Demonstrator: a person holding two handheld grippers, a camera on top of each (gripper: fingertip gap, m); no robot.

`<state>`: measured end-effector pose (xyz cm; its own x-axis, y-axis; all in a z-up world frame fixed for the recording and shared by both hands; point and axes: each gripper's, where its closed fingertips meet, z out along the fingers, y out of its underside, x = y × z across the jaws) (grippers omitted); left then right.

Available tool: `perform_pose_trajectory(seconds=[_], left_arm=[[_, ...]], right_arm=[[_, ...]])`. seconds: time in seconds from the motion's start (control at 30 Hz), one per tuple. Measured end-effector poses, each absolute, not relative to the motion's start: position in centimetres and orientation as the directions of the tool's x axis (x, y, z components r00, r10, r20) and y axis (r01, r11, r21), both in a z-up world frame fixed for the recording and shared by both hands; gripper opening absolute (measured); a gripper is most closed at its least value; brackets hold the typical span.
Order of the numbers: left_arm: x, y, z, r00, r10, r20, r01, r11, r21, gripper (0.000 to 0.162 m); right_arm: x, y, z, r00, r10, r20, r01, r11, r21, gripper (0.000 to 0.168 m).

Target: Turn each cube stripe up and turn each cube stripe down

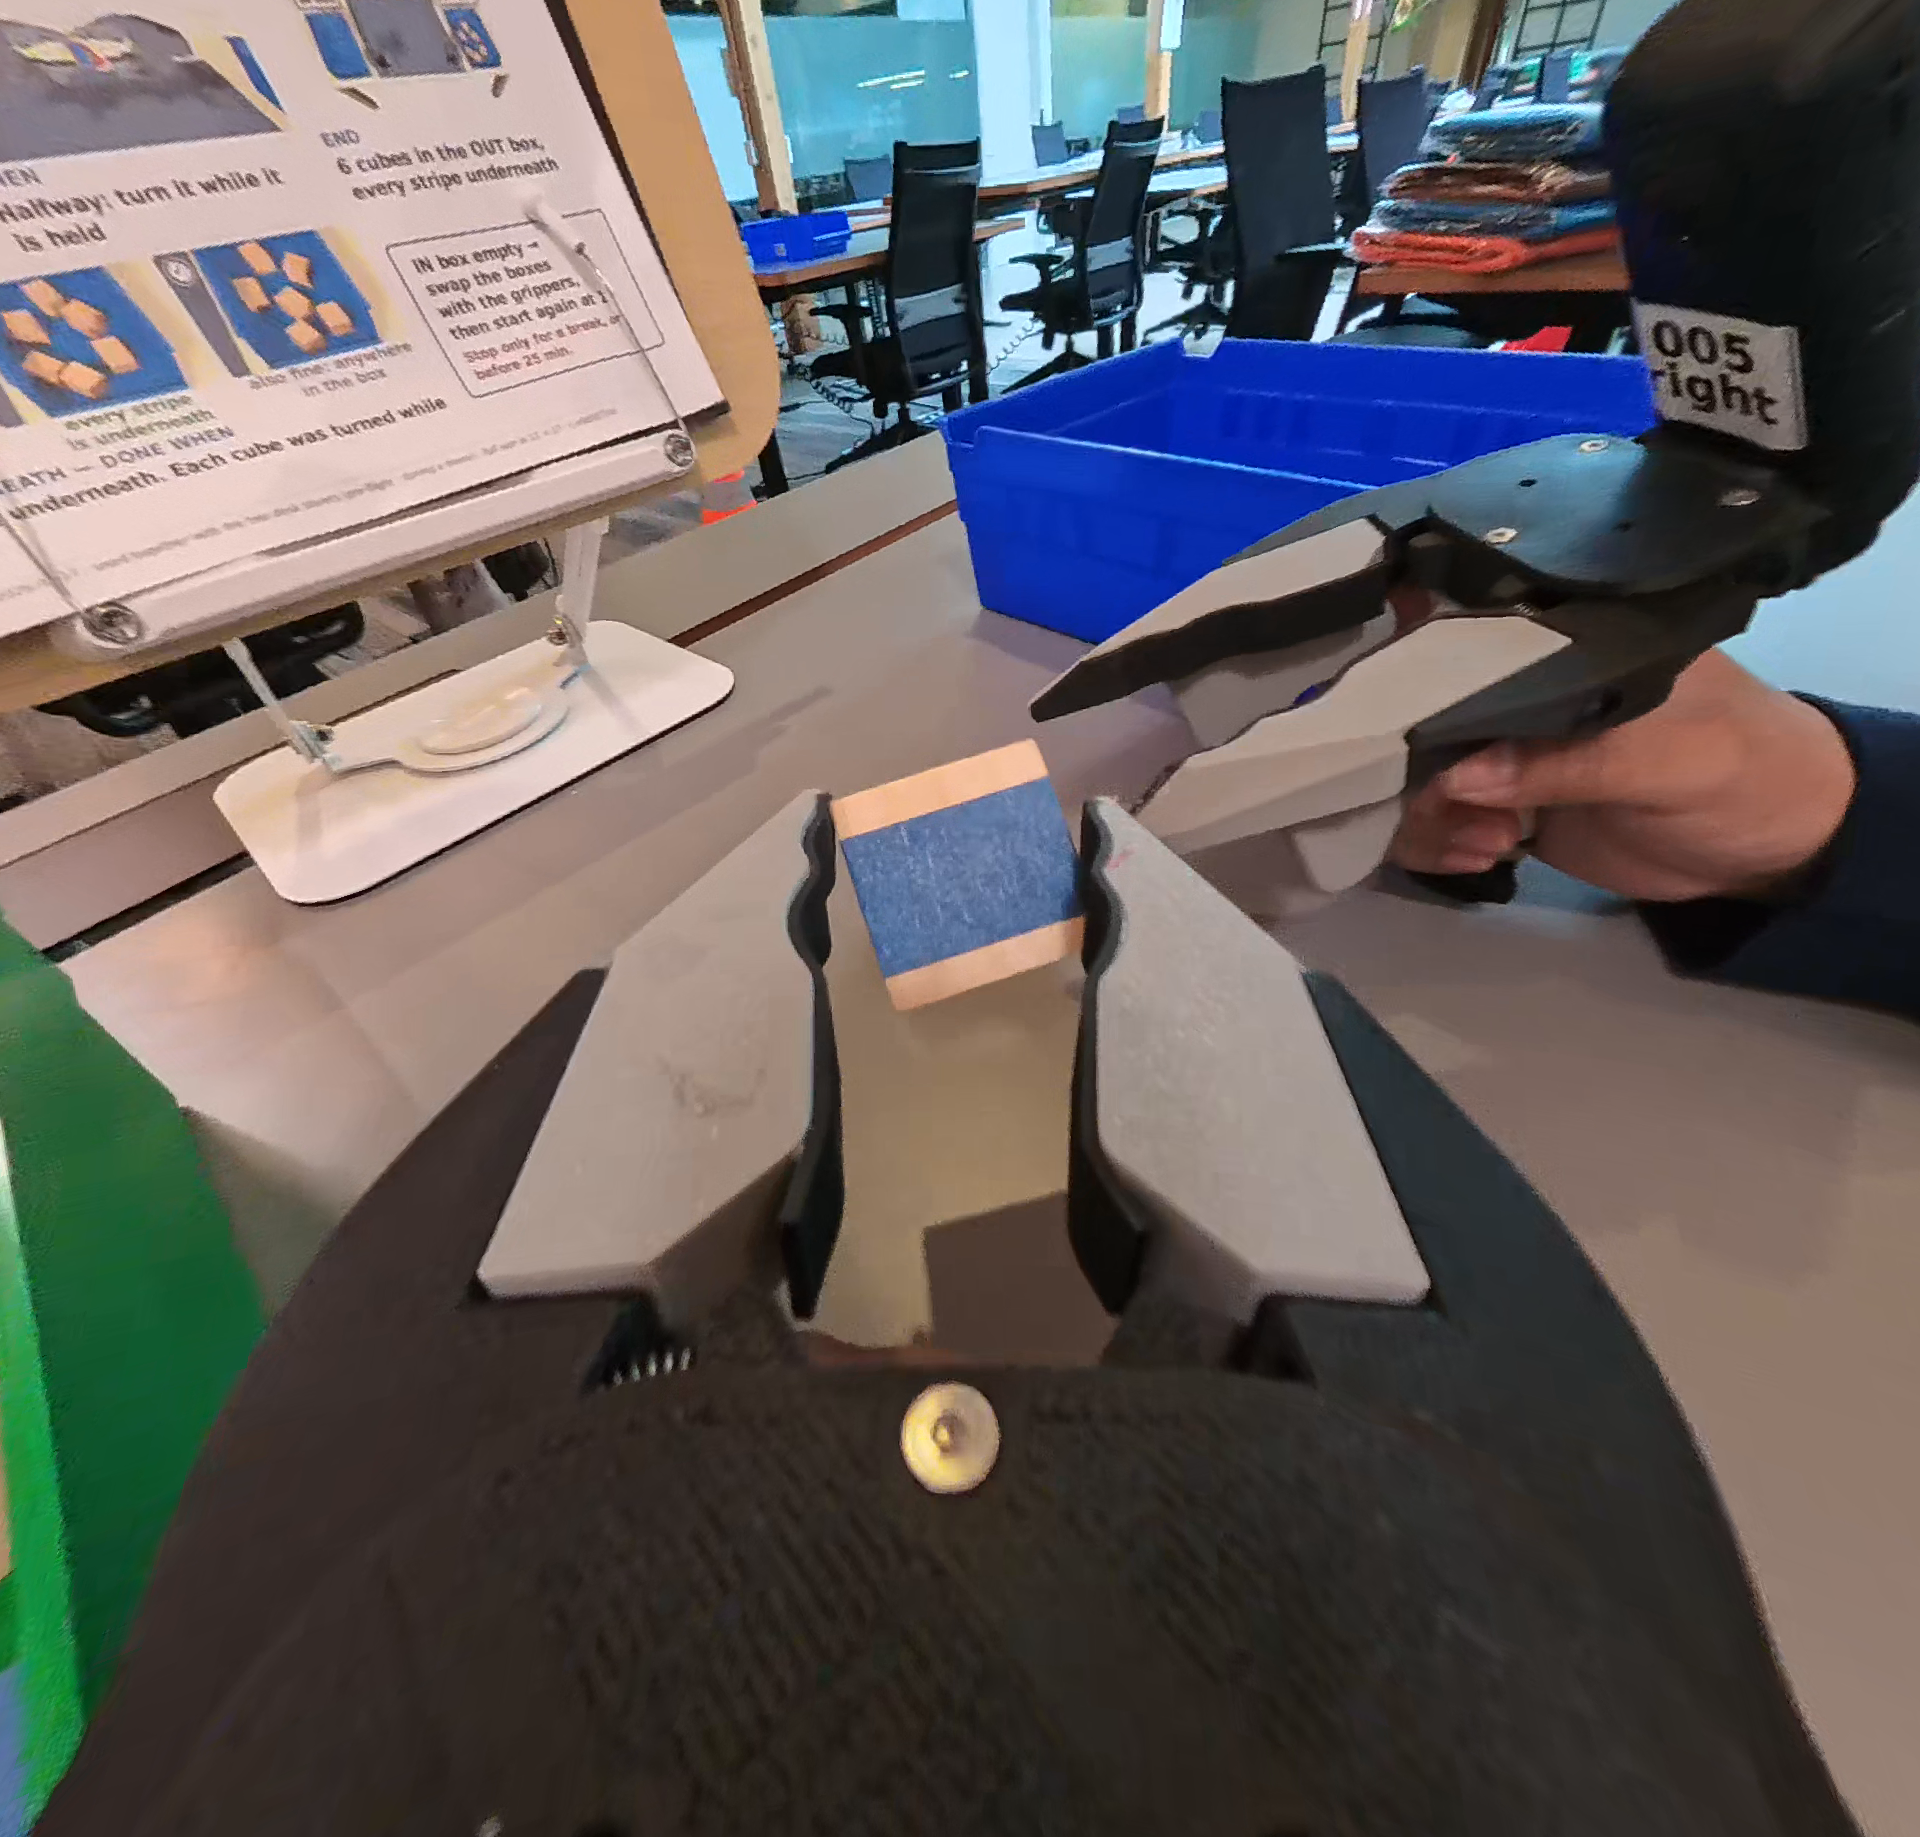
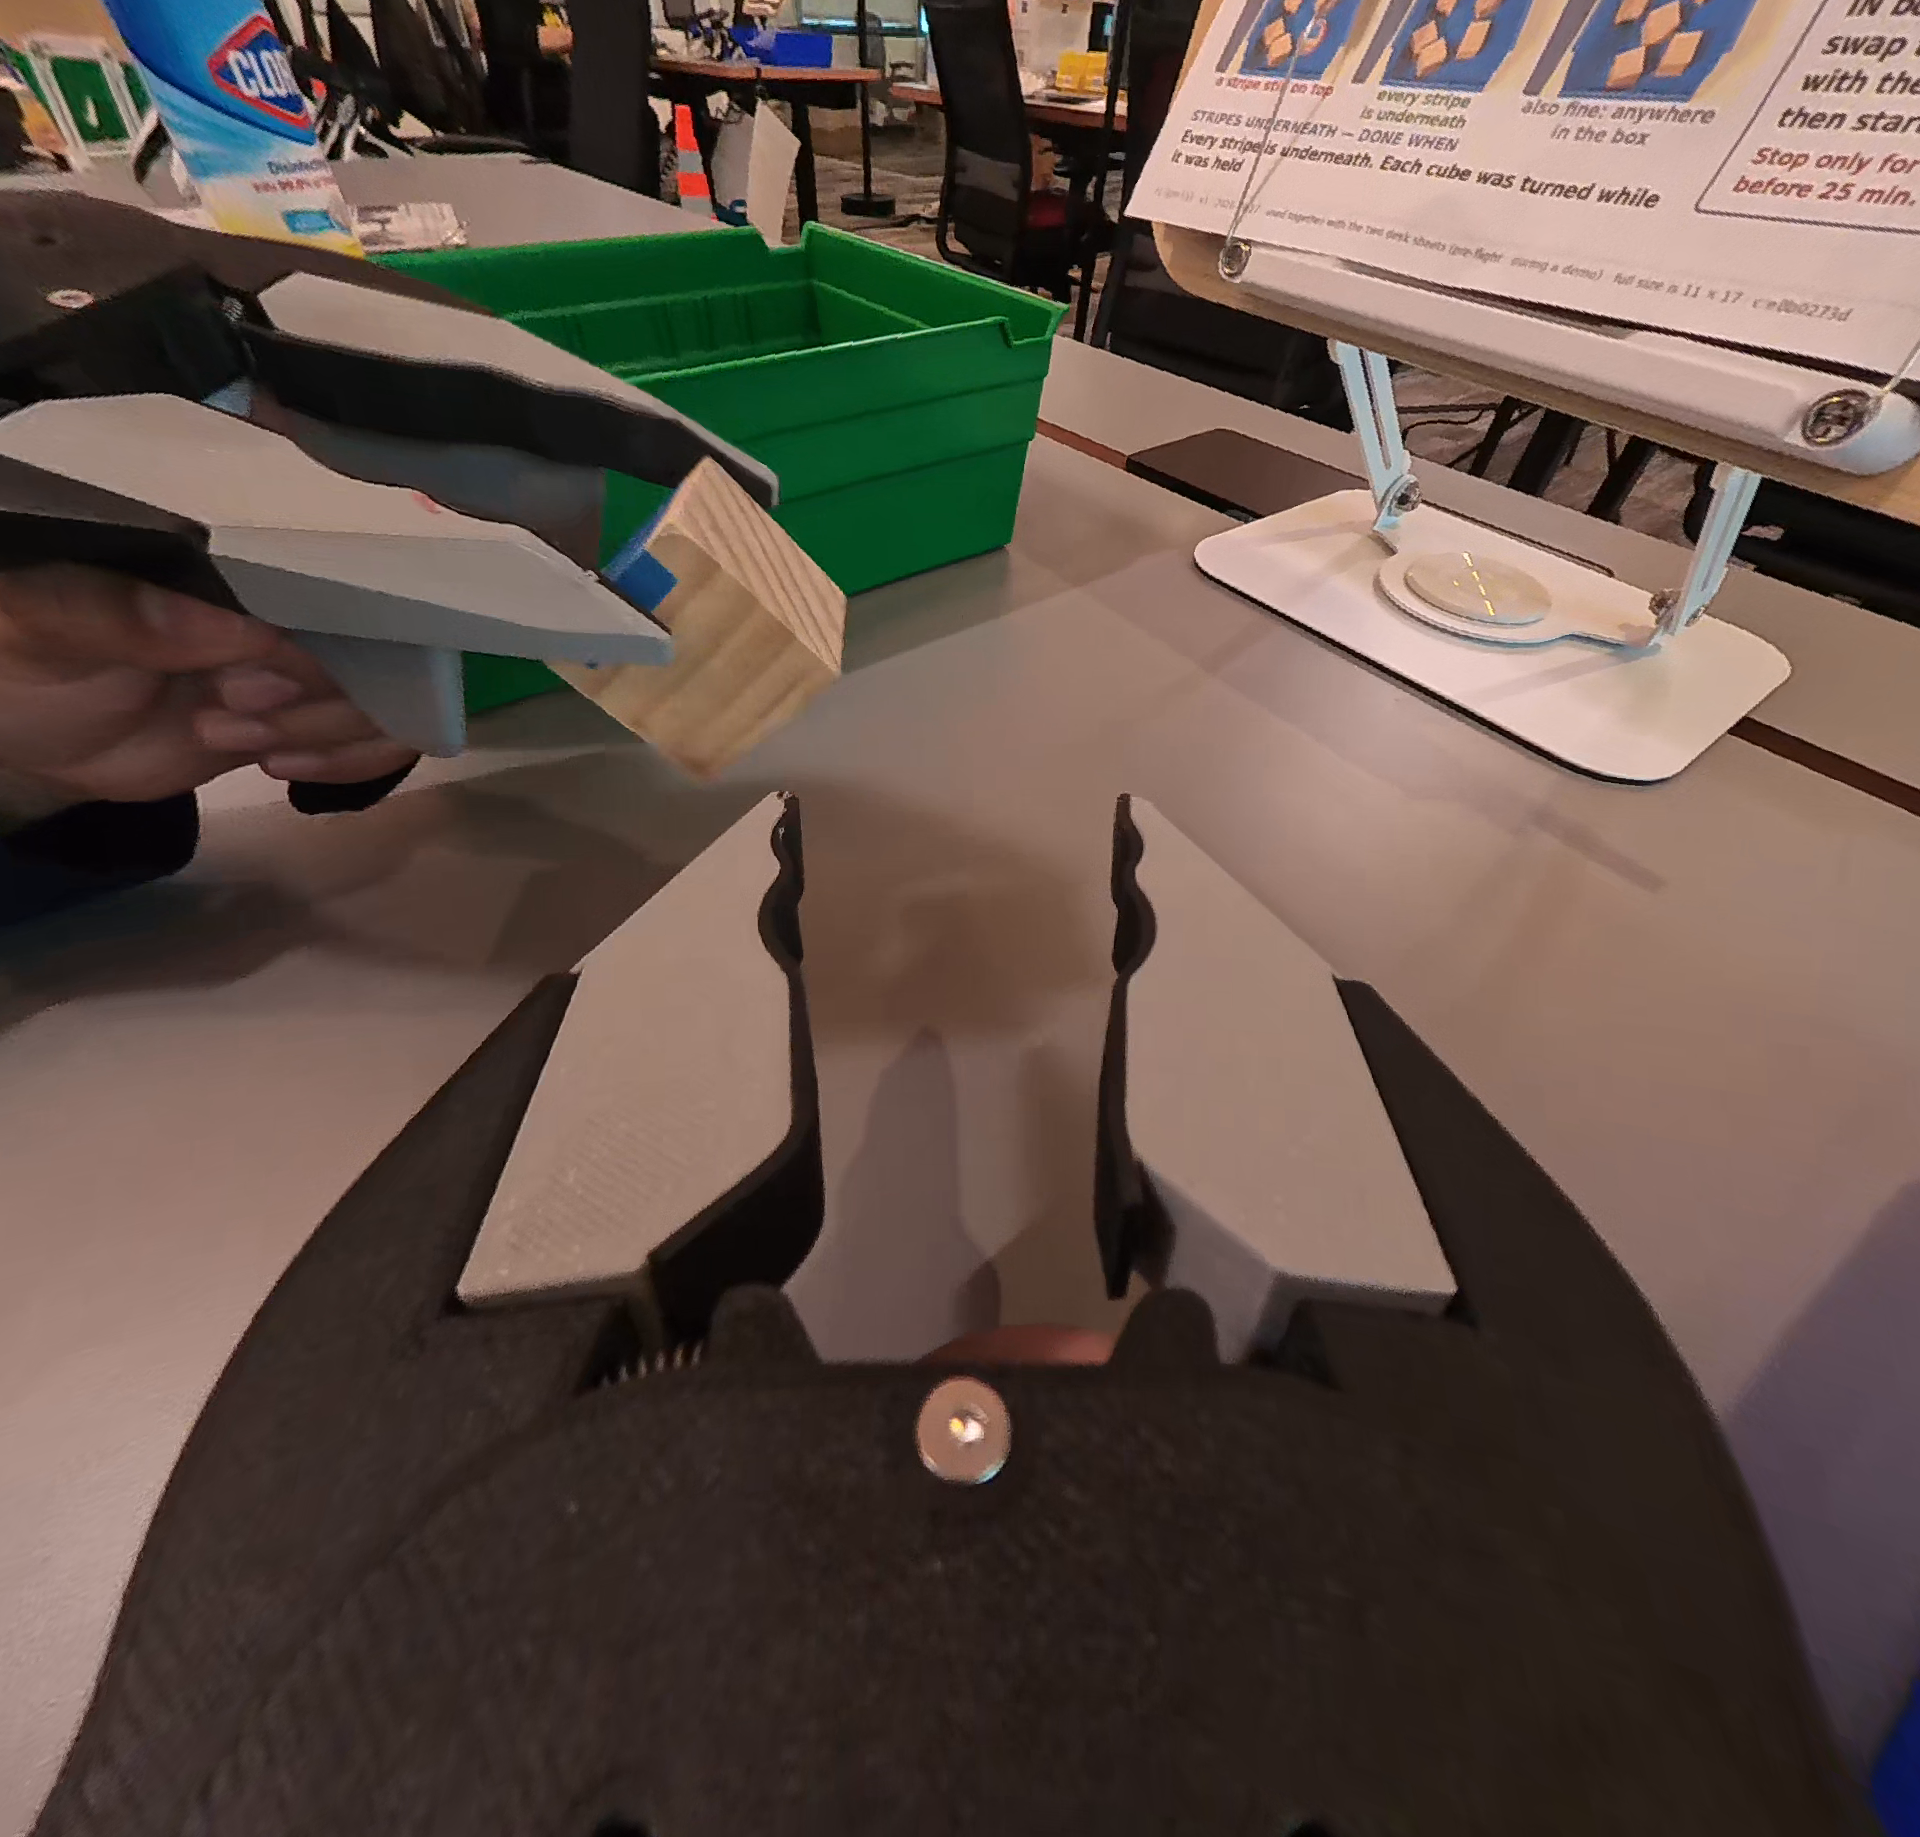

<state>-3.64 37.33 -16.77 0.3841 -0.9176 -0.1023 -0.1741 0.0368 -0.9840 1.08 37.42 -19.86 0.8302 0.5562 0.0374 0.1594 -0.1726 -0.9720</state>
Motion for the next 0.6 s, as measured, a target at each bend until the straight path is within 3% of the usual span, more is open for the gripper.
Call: perform_pose_trajectory(seconds=[0.13,0.37,0.6], left_arm=[[-3.1,36.7,-16.6,0.357,-0.928,-0.105,-0.139,0.058,-0.989,0.045],[-3.2,34.4,-15.5,0.343,-0.859,-0.381,-0.154,0.348,-0.925,0.045],[-2.7,31.7,-14.8,0.253,-0.842,-0.477,-0.082,0.473,-0.877,0.045]], right_arm=[[0.5,36.9,-19.6,0.797,0.604,0.017,0.141,-0.158,-0.977,0.056],[0.2,35.4,-16.7,0.695,0.708,-0.126,-0.048,-0.13,-0.99,0.054],[-1.1,33.8,-15.6,0.492,0.803,-0.335,-0.205,-0.267,-0.942,0.054]])
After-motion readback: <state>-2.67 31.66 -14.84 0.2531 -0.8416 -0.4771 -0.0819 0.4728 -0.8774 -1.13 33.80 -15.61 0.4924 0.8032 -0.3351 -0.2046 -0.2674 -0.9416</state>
